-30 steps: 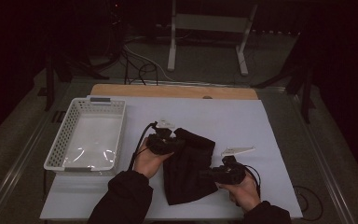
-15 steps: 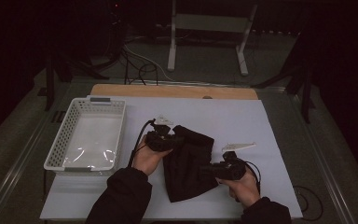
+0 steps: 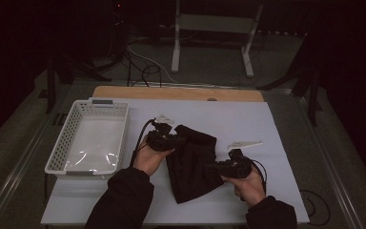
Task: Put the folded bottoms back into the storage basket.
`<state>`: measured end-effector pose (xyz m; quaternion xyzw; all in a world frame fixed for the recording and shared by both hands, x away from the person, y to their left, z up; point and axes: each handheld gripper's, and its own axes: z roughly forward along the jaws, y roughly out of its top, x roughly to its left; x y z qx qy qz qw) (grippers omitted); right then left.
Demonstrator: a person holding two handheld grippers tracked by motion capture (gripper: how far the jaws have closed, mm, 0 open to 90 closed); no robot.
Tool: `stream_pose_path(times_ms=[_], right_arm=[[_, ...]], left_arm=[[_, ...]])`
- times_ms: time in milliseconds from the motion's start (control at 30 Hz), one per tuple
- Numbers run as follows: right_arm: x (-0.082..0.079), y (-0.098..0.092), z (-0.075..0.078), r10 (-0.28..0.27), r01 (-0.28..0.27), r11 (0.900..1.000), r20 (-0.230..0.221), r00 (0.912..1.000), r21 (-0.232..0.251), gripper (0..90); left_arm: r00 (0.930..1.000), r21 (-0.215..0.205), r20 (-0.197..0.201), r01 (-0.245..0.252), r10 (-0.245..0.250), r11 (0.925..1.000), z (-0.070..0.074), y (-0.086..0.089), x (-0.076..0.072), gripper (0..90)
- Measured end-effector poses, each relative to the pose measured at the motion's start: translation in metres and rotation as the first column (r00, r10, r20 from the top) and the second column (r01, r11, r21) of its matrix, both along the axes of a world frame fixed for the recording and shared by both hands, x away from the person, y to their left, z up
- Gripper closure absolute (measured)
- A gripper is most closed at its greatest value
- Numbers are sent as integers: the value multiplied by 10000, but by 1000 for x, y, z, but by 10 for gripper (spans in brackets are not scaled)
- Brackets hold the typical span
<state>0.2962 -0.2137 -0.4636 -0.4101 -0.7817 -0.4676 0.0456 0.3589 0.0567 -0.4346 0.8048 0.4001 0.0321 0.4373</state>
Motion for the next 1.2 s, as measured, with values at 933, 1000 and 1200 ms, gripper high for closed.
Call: stream_pose_path(times_ms=[933, 1000, 1200], right_arm=[[15, 13, 18, -161, 161, 9998, 19, 9999, 77, 801], [16, 14, 18, -158, 158, 9998, -11, 9999, 130, 801], [18, 16, 19, -164, 165, 9996, -39, 9999, 210, 801]], left_arm=[[9999, -54, -151, -28, 27, 10000, 15, 11, 7, 802], [9999, -35, -134, -32, 32, 10000, 16, 12, 7, 802], [9999, -90, -100, -82, 82, 9999, 19, 14, 7, 802]])
